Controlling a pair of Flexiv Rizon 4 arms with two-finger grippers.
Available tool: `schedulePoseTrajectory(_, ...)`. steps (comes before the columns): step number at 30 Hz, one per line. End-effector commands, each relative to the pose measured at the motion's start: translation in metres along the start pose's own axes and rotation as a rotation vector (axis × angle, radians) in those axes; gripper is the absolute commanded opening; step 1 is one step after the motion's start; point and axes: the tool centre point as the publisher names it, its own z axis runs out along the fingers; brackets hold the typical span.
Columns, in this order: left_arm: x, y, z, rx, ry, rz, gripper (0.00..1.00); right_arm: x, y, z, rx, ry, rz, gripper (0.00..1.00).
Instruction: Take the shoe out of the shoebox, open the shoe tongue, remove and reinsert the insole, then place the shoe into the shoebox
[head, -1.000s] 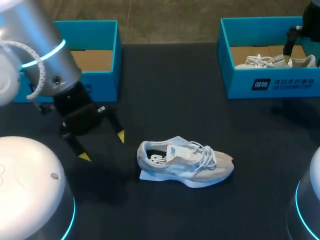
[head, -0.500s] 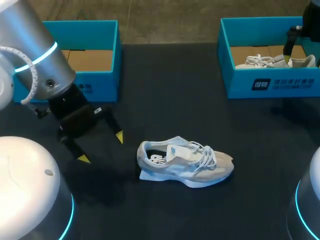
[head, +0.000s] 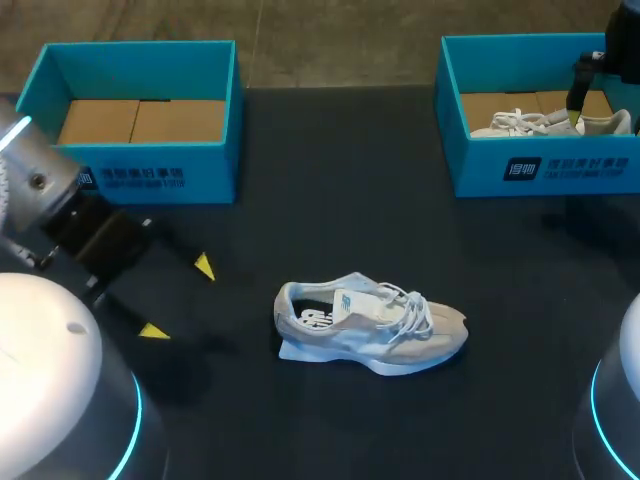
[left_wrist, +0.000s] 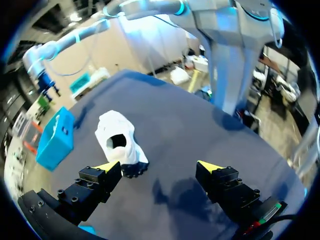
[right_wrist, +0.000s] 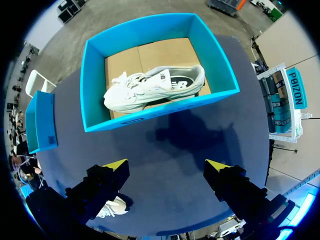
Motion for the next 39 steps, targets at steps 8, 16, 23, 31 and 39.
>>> schedulePoseTrajectory(8,0.007,0.036,0.016,0.188,-0.106,-0.160,1.00,0.000,0.000,0.000,0.001,0.000,0.000,1.00)
schedulePoseTrajectory(16,0.007,0.036,0.016,0.188,-0.106,-0.160,1.00,0.000,0.000,0.000,0.001,0.000,0.000,1.00)
schedulePoseTrajectory(23,0.009,0.043,0.023,0.239,-0.147,-0.245,1.00,0.000,0.000,0.000,0.001,0.000,0.000,1.00)
schedulePoseTrajectory(31,0.013,0.062,0.044,0.325,-0.206,-0.392,1.00,0.012,-0.010,-0.006,-0.006,0.056,0.054,1.00)
schedulePoseTrajectory(39,0.008,0.069,0.053,0.353,-0.192,-0.453,1.00,0.018,-0.013,-0.007,0.008,0.074,0.069,1.00)
